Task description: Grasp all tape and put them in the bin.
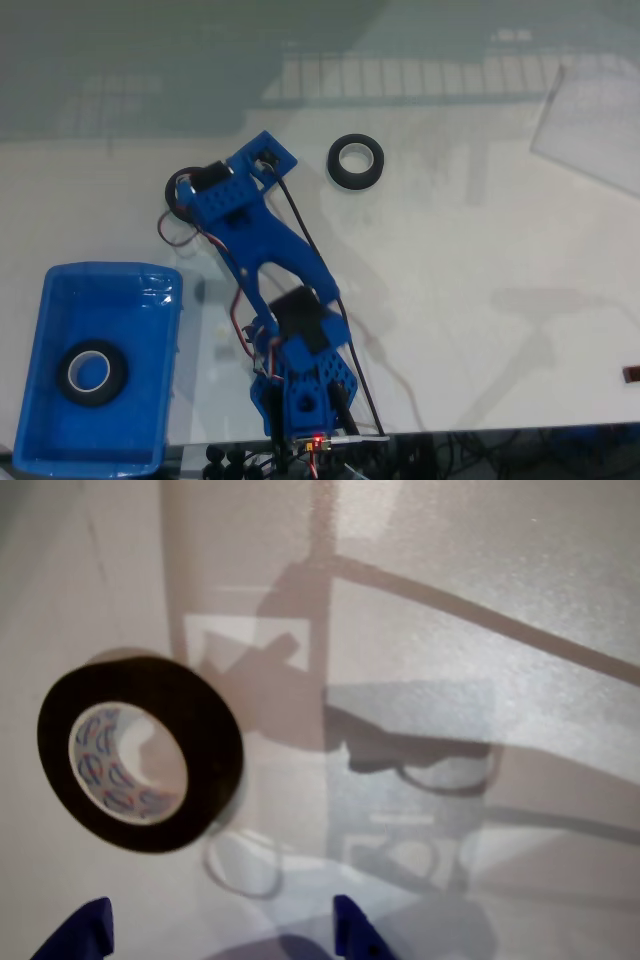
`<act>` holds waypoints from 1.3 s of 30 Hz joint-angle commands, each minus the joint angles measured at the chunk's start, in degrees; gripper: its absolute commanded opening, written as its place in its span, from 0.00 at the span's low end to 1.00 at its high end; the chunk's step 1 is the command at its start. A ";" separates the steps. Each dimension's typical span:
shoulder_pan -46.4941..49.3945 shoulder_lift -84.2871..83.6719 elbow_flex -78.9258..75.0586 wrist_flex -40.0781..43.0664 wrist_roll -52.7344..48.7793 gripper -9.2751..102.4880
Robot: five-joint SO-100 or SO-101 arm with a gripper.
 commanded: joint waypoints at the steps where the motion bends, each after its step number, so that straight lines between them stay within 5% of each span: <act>1: -0.18 -4.48 -6.86 -0.35 -0.18 0.34; 39: -0.26 -36.12 -25.22 -5.27 0.97 0.29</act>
